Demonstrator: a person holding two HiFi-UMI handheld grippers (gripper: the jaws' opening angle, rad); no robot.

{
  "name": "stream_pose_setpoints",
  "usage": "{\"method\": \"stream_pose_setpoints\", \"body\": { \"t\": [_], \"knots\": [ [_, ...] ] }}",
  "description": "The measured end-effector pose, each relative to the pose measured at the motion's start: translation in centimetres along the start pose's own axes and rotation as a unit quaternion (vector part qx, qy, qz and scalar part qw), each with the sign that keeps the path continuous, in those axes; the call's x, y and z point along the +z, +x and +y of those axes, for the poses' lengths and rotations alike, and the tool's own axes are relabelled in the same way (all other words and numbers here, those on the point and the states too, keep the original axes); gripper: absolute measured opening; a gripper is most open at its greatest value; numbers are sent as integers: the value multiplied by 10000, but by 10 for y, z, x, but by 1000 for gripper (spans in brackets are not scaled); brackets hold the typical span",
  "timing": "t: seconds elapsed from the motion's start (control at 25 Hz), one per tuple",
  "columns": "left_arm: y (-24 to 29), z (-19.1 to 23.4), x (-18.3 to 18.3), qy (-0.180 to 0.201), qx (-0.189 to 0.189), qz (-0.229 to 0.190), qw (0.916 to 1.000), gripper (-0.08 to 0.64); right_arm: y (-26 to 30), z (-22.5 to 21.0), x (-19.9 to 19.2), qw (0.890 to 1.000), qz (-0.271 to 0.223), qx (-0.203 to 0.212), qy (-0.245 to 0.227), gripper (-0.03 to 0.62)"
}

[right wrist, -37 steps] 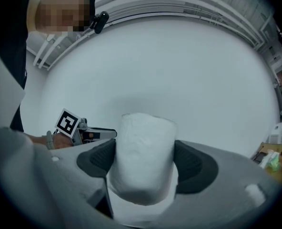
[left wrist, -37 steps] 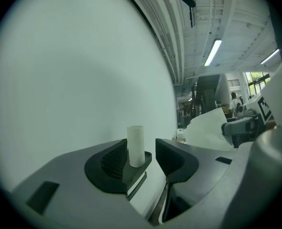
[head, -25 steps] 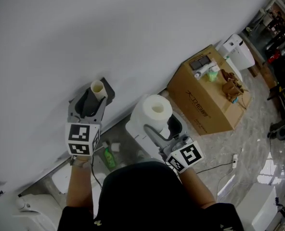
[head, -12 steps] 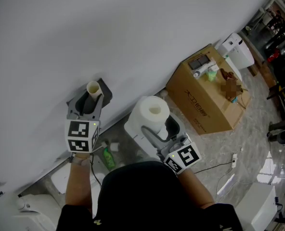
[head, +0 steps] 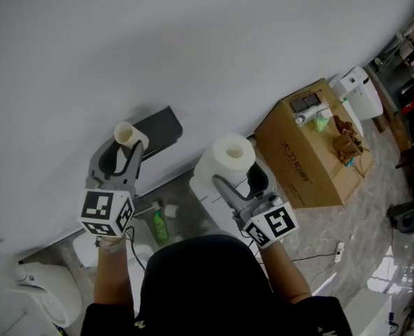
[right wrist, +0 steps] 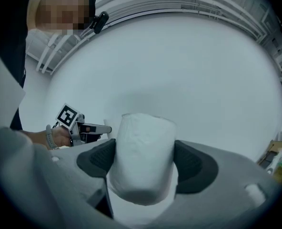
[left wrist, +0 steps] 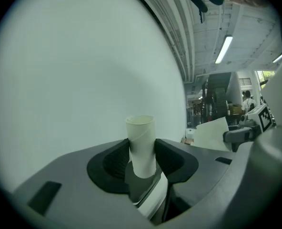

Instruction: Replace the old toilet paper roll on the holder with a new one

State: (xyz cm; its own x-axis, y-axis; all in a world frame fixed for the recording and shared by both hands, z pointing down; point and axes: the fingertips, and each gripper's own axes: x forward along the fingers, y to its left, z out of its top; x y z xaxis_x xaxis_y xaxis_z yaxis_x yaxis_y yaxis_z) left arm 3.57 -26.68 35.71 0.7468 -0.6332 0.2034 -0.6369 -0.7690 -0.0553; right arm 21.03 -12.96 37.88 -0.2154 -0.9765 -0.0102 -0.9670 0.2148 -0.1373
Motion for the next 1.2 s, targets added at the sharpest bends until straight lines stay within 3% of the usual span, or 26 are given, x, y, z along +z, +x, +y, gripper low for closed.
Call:
{"method": "stream_pose_setpoints", "body": {
  "t": [0.36,0.6,1.0,1.2],
  "knots": [
    [-84,35,-42,-354,842,265,9955,183,49,31,11,9981,-63,604,-63,379],
    [-122,38,-80,-676,1179,525,9893,183,86,59,14,9955,-118,921,-166,379],
    [-172,41,-120,-891,1606,796,9798,183,145,99,18,9913,-91,988,-866,379],
    [-186,40,-128,-992,1762,852,9756,183,171,115,26,9846,-195,911,-1480,379]
  ]
}}
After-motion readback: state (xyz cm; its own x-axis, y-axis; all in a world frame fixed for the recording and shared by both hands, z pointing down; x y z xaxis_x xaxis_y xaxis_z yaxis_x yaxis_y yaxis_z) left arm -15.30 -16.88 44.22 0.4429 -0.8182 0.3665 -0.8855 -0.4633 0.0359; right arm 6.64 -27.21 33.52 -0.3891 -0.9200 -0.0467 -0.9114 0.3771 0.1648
